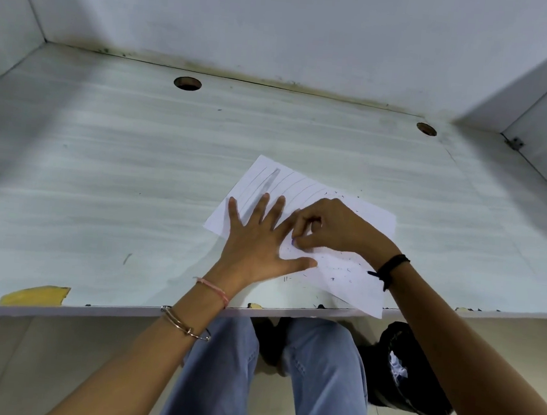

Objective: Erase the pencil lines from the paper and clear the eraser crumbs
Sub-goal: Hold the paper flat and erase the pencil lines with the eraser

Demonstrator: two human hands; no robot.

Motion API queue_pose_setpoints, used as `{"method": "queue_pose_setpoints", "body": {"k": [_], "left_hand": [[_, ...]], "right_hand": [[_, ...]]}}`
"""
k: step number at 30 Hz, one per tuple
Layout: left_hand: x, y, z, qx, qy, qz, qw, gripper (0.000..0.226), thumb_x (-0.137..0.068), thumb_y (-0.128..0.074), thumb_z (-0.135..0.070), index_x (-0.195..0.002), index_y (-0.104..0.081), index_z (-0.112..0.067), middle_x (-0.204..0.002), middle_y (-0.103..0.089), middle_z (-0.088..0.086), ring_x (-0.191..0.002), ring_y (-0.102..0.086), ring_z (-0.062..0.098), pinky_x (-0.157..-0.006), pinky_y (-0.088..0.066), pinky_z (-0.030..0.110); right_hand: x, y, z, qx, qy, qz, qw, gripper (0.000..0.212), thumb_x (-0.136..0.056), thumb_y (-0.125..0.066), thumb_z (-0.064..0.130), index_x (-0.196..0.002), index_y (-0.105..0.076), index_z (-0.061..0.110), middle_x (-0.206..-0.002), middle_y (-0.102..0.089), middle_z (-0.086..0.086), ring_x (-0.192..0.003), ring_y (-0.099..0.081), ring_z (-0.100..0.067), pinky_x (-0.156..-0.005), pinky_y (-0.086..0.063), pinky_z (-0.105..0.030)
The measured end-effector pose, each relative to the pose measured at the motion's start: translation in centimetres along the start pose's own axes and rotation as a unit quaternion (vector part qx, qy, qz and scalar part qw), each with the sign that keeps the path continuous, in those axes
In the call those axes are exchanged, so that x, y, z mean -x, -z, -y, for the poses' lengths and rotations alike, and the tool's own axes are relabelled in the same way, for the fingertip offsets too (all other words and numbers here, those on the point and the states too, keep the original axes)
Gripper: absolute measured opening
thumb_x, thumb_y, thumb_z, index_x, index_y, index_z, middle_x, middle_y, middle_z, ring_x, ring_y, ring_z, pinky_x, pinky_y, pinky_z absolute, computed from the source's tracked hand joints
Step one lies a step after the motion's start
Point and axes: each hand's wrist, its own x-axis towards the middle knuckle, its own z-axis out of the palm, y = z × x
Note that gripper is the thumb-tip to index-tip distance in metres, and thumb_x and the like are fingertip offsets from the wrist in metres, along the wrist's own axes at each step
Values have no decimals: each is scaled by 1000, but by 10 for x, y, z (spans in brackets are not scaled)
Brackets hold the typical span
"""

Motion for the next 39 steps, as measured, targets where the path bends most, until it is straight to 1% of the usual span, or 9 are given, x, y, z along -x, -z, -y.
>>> {"method": "queue_pose_setpoints", "body": {"k": [5,9,13,17,21,26,30,35,39], "left_hand": [[0,1,0,-7,5,3,1000,96,-73,-18,-91,-153,6,-42,-163,15,-2,-148,20,22,-106,14,71],[1,2,0,-3,-1,6,1000,95,-74,-19,-91,-153,5,-43,-163,15,-3,-148,20,21,-106,14,71],[0,2,0,-6,5,4,1000,97,-74,-19,-91,-153,6,-41,-162,15,-3,-148,20,22,-107,14,70],[0,2,0,0,1,9,1000,99,-72,-17,-92,-154,5,-40,-163,15,-4,-148,21,20,-106,15,71],[0,3,-1,-4,8,12,1000,100,-70,-15,-92,-153,8,-40,-162,16,-4,-148,21,20,-107,15,70],[0,1,1,-3,-1,2,1000,98,-72,-17,-92,-154,4,-40,-163,14,-4,-148,19,20,-106,14,71],[0,2,0,-6,7,11,1000,98,-73,-18,-91,-153,7,-40,-162,16,-4,-148,20,20,-106,17,70],[0,2,1,-7,3,10,1000,100,-72,-17,-92,-154,5,-39,-162,15,-4,-148,20,20,-106,16,71],[2,5,-1,-6,8,21,1000,97,-74,-19,-90,-153,7,-40,-162,17,-5,-148,20,20,-107,16,69]], "right_hand": [[-1,-2,-3,-7,-10,-100,995,11,-73,-70,7,-68,-64,15,-68,-62,12,-52,-49,3,-54,-35,-22],[-1,1,2,4,-2,21,1000,11,-73,-74,9,-69,-68,17,-69,-65,9,-54,-51,4,-54,-36,-10],[-1,-1,-8,-21,-8,-104,994,6,-76,-72,9,-72,-68,11,-66,-61,14,-49,-48,2,-50,-33,-14],[3,-2,-2,-9,7,9,1000,6,-74,-74,11,-72,-71,15,-57,-58,22,-53,-50,2,-55,-37,-9],[0,-6,-8,-40,-1,-112,993,5,-76,-68,5,-74,-65,8,-75,-65,6,-54,-51,4,-52,-33,-11],[-1,-1,-2,-10,-27,26,999,9,-73,-73,11,-70,-67,18,-75,-65,12,-54,-54,5,-57,-41,-12],[-4,-6,-7,-39,-43,-116,992,3,-75,-68,7,-74,-66,10,-80,-68,1,-50,-51,1,-53,-40,-18],[9,-2,2,-29,-26,28,999,3,-74,-73,10,-73,-70,12,-73,-67,9,-49,-53,4,-56,-42,-13],[8,-5,-12,-54,-52,-114,991,4,-77,-68,8,-76,-68,12,-79,-69,2,-53,-54,7,-52,-39,-9]]}}
